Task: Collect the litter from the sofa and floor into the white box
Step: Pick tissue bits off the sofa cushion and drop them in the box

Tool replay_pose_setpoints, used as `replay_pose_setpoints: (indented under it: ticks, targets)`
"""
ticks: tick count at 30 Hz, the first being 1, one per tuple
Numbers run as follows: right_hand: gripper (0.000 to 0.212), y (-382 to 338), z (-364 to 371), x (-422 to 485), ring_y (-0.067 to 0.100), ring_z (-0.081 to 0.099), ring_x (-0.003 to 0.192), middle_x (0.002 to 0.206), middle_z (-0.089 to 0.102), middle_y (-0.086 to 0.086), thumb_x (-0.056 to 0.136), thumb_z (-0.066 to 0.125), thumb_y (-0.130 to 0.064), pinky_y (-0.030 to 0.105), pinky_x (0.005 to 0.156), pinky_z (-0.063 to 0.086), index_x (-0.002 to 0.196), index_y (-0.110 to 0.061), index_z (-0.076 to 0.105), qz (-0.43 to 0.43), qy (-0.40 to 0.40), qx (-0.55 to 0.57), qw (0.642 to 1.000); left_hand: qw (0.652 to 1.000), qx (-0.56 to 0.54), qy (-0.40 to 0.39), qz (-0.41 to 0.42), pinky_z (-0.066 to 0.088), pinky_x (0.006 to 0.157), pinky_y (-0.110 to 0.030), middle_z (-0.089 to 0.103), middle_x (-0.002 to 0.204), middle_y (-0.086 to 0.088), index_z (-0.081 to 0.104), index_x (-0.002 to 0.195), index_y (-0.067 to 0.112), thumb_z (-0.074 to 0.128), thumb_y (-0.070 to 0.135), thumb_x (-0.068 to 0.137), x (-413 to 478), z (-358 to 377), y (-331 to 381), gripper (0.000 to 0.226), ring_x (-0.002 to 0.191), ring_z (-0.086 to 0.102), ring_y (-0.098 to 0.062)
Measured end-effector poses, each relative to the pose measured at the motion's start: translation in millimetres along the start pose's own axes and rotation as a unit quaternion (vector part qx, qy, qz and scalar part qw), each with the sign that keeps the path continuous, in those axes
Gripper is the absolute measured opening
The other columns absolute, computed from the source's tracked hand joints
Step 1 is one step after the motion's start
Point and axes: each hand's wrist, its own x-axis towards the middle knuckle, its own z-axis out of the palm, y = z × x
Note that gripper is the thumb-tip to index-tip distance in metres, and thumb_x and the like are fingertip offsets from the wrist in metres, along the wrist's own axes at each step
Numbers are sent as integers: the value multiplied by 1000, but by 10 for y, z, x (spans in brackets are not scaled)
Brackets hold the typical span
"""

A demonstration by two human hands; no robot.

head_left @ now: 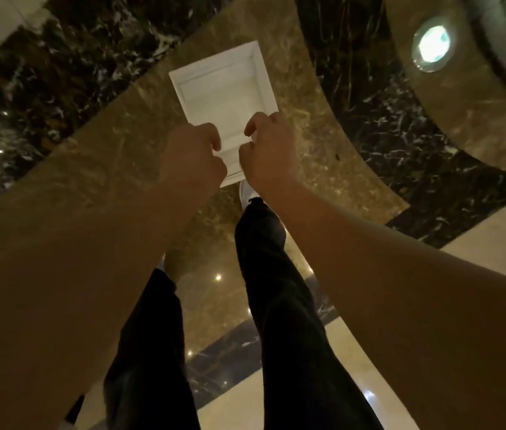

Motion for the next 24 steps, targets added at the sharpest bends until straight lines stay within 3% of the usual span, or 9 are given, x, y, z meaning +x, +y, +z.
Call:
replay_pose_setpoints:
  ticks: [3,5,7,11,14,17,20,24]
  targets:
    - [31,304,298,481,14,48,82,117,51,7,83,61,-7,26,69,41,113,-12,55,-26,-25,1,999,998,32,51,-7,35,70,-19,55,104,-7,58,106,18,64,7,79,383,319,-52,31,94,47,-15]
    - [47,465,419,693,20,55,97,129,49,8,83,63,-10,28,81,45,127,-13,49,-49,-73,6,996,999,16,34,-18,37,77,-20,54,116,-9,49,124,21,66,12,80,612,454,-28,47,103,49,-18]
    - [59,629,478,857,22,51,115,137,47,9,84,62,-12,27,92,39,139,-13,40,-58,-112,0,992,999,-9,21,-45,41,83,-25,52,121,-11,39,134,25,68,15,79,830,552,-109,62,108,51,-23]
    - [56,810,380,893,24,56,110,127,55,9,84,57,-8,29,94,45,137,-14,42,-26,-101,-6,995,999,4,15,-46,44,82,-28,50,124,-12,40,135,26,68,11,77,875,495,-290,66,109,52,-24]
    - [53,769,191,745,27,59,108,126,57,9,85,57,-10,41,92,51,136,-16,43,10,-109,-11,994,998,-6,-1,-58,43,93,-33,52,128,-15,47,131,18,57,10,86,663,276,-305,47,115,51,-29]
    - [54,523,-42,493,29,56,112,126,55,12,86,58,-17,40,91,50,137,-15,41,4,-104,-30,994,997,54,4,-60,38,98,-36,53,130,-15,46,132,11,54,13,88,242,-103,-187,45,118,50,-31]
    - [55,114,-258,123,30,53,114,126,53,13,86,59,-25,37,90,46,137,-14,41,-32,-76,-27,996,998,60,1,-5,29,108,-43,47,134,-25,45,133,-1,45,23,93,-357,-604,-13,47,125,43,-39]
    - [54,-581,-708,-817,30,55,111,124,56,12,88,58,-38,35,84,44,135,-17,41,-109,-16,-14,994,990,138,9,21,38,102,-47,46,134,-15,42,137,17,56,28,90,-1492,-1315,184,51,124,43,-34]
